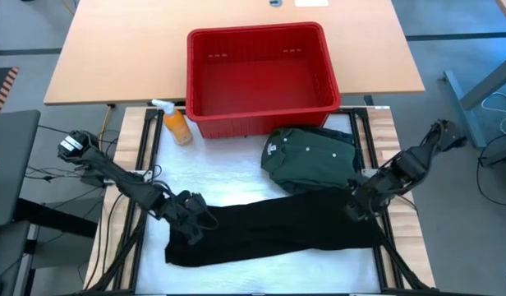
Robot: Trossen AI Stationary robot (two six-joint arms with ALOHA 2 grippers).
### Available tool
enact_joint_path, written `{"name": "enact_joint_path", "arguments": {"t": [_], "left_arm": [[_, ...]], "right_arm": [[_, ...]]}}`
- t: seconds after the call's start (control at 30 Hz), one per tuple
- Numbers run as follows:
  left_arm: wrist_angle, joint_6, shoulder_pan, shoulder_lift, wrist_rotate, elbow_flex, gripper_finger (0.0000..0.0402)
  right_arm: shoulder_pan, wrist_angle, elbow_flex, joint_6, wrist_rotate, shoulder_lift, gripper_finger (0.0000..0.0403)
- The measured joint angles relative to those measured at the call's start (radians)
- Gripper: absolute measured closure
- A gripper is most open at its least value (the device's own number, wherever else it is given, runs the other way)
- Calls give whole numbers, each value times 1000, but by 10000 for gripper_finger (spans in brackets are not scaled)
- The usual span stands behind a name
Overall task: Fold laundry
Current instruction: Fold the black shirt
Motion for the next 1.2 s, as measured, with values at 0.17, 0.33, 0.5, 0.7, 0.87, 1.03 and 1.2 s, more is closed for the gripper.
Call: {"name": "enact_joint_path", "arguments": {"t": [0.17, 0.33, 0.5, 0.7, 0.87, 1.03, 1.2], "left_arm": [[45, 80, 24, 1, 17, 0, 246], [271, 267, 62, 66, 18, 0, 246], [583, 412, 175, 263, 129, 0, 246], [823, 489, 283, 558, 260, 128, 246], [829, 535, 303, 816, 383, 402, 246], [721, 559, 303, 1053, 391, 758, 246], [502, 620, 314, 1216, 419, 1131, 246]], "right_arm": [[-37, 164, 46, -100, 0, 105, 375], [-87, 217, 126, -201, 8, 211, 375], [-131, 235, 249, -305, 4, 295, 368], [-176, 159, 428, -352, -14, 339, 375], [-191, 58, 567, -334, -17, 338, 373], [-177, -54, 681, -301, -17, 338, 374], [-154, -147, 780, -264, -15, 337, 373]]}}
